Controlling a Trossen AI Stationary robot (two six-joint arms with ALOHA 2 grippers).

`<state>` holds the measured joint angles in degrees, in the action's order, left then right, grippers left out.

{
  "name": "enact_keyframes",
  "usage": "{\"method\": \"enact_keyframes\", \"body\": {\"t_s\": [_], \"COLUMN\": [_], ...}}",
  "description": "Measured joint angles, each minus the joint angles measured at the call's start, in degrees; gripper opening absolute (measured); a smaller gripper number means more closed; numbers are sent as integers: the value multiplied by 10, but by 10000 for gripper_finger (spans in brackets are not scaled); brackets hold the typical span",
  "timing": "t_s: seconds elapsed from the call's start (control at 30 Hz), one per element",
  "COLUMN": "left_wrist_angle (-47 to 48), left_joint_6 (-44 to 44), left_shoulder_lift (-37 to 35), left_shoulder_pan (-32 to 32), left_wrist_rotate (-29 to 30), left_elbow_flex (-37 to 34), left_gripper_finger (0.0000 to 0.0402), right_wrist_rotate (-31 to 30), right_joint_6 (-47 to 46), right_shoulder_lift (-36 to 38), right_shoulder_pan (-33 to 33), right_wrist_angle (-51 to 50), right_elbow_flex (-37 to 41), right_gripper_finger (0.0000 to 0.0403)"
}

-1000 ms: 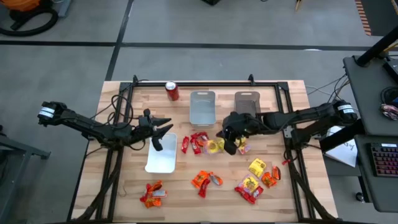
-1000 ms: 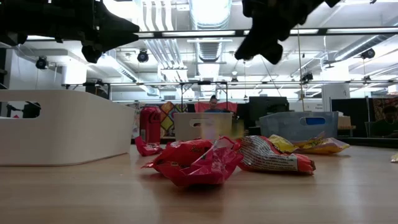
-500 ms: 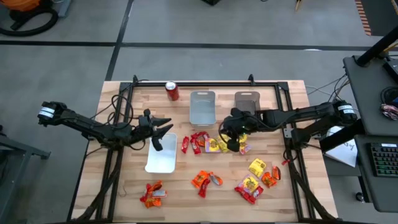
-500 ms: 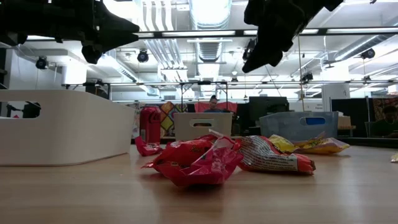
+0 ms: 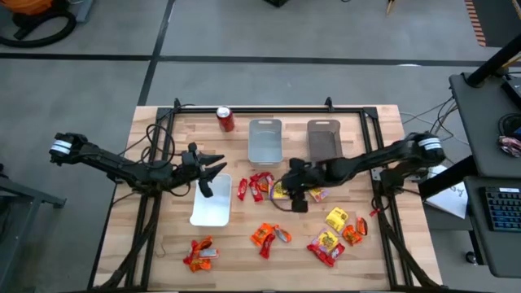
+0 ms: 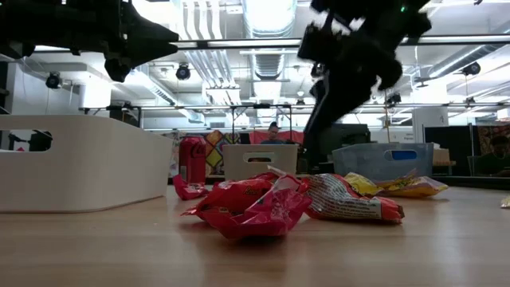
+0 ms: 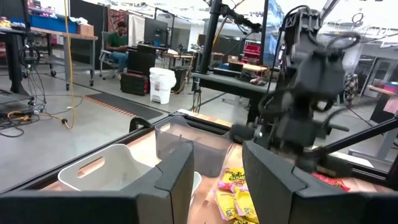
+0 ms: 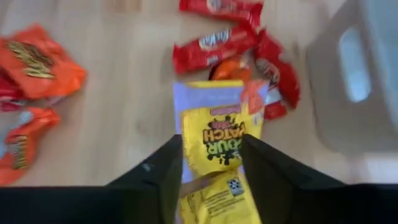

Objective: Sort candy
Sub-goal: Put the yellow candy into the gray bin

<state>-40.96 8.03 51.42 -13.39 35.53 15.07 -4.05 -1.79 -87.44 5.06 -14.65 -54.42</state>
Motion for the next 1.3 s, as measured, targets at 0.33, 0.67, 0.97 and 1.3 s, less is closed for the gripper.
{"method": "enact_keyframes", "body": {"t_s": [0.33,0.67,0.97,1.3], "left_wrist_angle": [4,4,6,7], "left_joint_6": [0,-1,-1,-1], "left_shoulder_lift": [0,0,0,0], "left_shoulder_pan": [0,0,0,0], "left_wrist_rotate": [0,0,0,0], "left_elbow_flex": [-1,-1,-1,-1], "left_gripper_finger": [121,121,121,121], "right_wrist_rotate": [0,-3,-7,-6], "right_joint_6": [-21,-38,-42,-36], "right_shoulder_lift": [-96,-150,-161,-159], "right_shoulder_pan": [1,-3,-5,-5], "right_wrist_angle": [0,-57,-59,-59], "right_elbow_flex": [-45,-79,-81,-81], "right_gripper_finger": [228,228,155,17]}}
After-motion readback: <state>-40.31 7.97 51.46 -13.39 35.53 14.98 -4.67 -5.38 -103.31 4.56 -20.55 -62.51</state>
